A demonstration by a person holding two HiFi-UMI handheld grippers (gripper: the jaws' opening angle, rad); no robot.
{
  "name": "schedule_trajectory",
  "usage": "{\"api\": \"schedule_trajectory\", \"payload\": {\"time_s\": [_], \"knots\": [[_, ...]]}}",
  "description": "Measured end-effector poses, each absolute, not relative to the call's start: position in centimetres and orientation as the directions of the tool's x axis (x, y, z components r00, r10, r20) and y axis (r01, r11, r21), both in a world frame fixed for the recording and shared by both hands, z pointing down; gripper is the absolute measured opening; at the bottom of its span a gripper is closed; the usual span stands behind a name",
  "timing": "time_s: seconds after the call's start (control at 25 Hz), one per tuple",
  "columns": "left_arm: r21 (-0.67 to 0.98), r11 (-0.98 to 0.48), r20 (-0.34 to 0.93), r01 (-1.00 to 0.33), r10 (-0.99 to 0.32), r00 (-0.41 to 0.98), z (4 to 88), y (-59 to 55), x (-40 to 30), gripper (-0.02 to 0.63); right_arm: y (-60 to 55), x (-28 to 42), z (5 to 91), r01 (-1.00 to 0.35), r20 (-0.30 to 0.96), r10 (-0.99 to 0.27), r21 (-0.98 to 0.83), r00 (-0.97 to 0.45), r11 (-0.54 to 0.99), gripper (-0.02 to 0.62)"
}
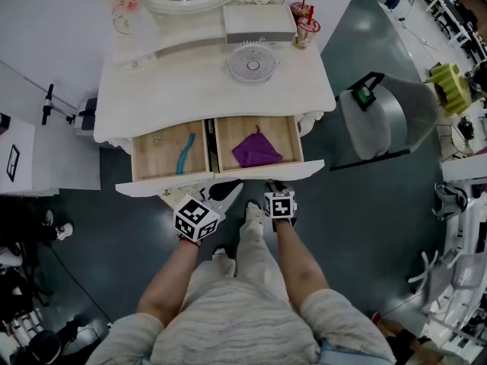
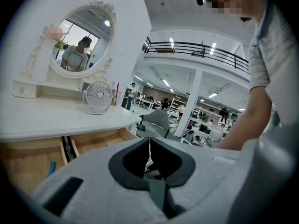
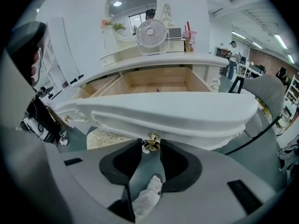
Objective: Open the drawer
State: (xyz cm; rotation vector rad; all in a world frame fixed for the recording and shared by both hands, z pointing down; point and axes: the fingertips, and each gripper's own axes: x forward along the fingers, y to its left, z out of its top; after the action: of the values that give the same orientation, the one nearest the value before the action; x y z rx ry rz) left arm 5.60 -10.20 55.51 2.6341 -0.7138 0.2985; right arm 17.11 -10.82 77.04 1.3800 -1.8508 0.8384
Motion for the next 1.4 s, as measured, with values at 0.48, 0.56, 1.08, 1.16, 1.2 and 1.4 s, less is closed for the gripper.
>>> {"api": "schedule_trajectory", "payload": {"time_s": [0.48, 0.56, 1.08, 1.16, 1.2, 1.4], "knots": [[0.317, -0.786, 0.302, -0.531, -0.447, 0.842, 55.3, -10.0, 4.7, 0.015, -10.5, 17.3, 76.8, -0.966, 0.836, -0.511, -0.081, -0.200, 0.245, 0.120], [0.318, -0.784, 0.300, -0.533, -0.450, 0.841, 55.2, -9.9, 4.5, 0.015, -10.2, 17.5, 76.6, -0.968, 0.840, -0.511, -0.062, -0.183, 0.244, 0.110], [0.302, -0.792, 0.272, -0.531, -0.463, 0.844, 53.6, -8.7, 3.7, 0.015, -6.3, 16.6, 72.5, -0.952, 0.799, -0.553, -0.076, -0.236, 0.296, 0.009], [0.298, -0.793, 0.269, -0.532, -0.465, 0.843, 53.3, -8.3, 3.3, 0.015, -6.0, 16.2, 71.3, -0.950, 0.780, -0.572, -0.091, -0.254, 0.299, 0.009], [0.296, -0.793, 0.268, -0.533, -0.466, 0.843, 53.2, -8.1, 3.2, 0.015, -6.0, 15.9, 70.6, -0.948, 0.769, -0.583, -0.095, -0.264, 0.303, 0.009], [0.287, -0.797, 0.258, -0.531, -0.470, 0.844, 52.4, -7.3, 2.4, 0.015, -6.3, 14.2, 66.6, -0.933, 0.708, -0.636, -0.094, -0.308, 0.348, 0.009]]}}
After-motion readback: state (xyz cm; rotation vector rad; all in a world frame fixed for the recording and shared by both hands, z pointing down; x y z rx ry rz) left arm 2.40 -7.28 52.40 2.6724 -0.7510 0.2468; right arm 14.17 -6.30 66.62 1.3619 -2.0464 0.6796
